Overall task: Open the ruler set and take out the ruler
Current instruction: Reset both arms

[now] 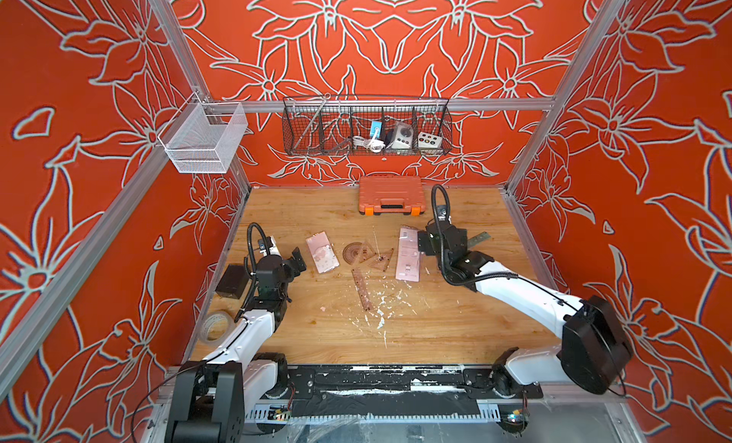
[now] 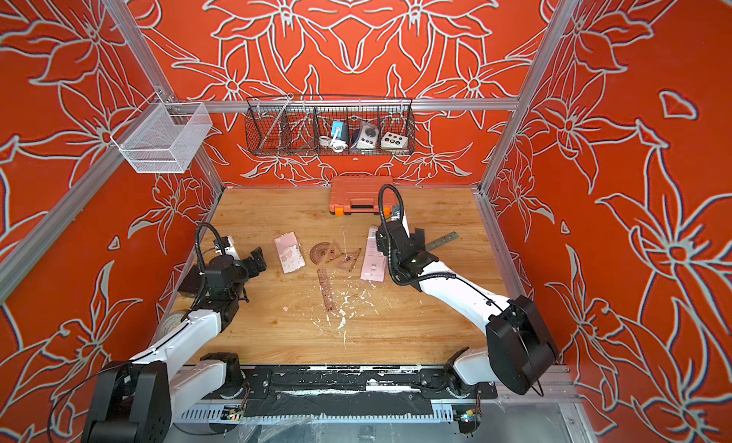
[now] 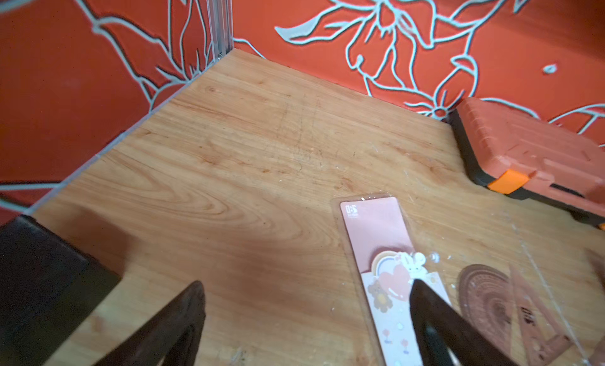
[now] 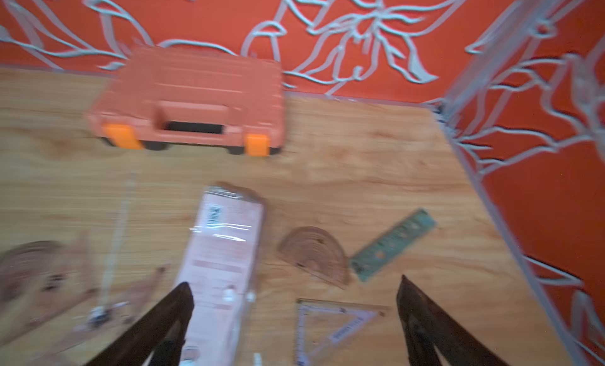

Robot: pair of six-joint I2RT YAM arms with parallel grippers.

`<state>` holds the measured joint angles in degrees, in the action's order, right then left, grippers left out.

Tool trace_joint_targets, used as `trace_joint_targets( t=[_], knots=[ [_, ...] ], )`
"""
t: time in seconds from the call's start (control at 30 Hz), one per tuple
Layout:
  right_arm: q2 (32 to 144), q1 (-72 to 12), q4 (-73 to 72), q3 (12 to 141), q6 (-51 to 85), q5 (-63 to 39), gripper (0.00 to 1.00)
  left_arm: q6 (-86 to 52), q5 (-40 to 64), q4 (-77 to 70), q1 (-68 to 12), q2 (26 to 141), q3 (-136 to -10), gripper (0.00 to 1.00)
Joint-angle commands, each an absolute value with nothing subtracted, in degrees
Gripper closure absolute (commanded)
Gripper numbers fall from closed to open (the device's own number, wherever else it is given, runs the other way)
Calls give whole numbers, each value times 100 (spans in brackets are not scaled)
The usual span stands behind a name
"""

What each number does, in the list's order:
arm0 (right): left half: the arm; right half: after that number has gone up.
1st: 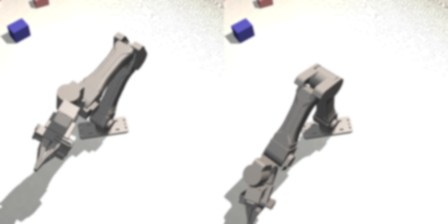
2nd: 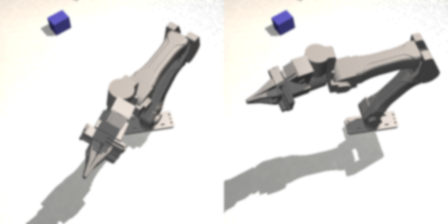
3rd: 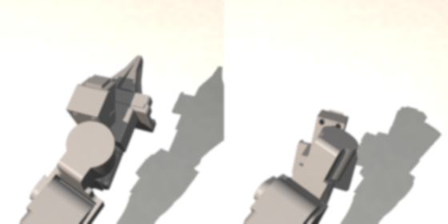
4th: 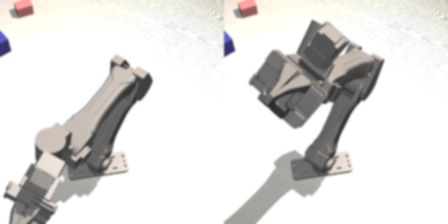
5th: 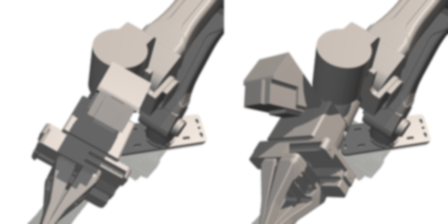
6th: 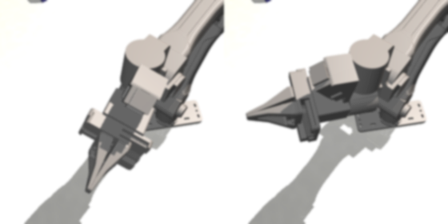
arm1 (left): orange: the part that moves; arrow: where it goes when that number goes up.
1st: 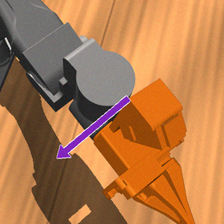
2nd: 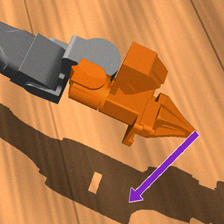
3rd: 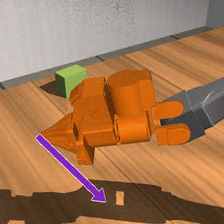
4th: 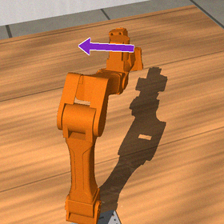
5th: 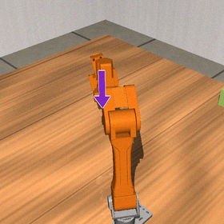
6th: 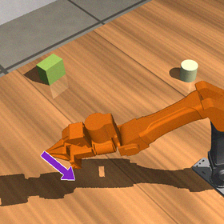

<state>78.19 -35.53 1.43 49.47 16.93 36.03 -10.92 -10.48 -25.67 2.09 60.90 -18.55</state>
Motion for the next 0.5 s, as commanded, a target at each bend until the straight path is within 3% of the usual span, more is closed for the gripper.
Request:
trace_joint_targets(
  t=[0.0, 0.13, 0.23, 0.3, 0.37, 0.47],
  knots=[
    [7221, -3242, -774, 4027, 854, 4812, 2, -471, -1212, -3158, 163, 6406, -1842, 5],
    [6918, -2635, -1886, 3111, 278, 4925, 2, -403, -1055, -3567, 148, 7011, -1817, 4],
    [7076, -2116, -1609, 3276, 652, 4667, 2, -279, -712, -5243, 137, 7768, -1188, 3],
    [7163, -2008, -2479, 2989, 384, 4446, 2, -25, -783, -6100, -56, 8144, -987, 3],
    [7332, -1912, -2950, 2849, 185, 4380, 2, 134, -781, -5420, -237, 7848, -1113, 3],
    [7138, -1782, -1695, 3132, 568, 4142, 2, 220, -837, -6064, -303, 8016, -903, 3]
  ],
)
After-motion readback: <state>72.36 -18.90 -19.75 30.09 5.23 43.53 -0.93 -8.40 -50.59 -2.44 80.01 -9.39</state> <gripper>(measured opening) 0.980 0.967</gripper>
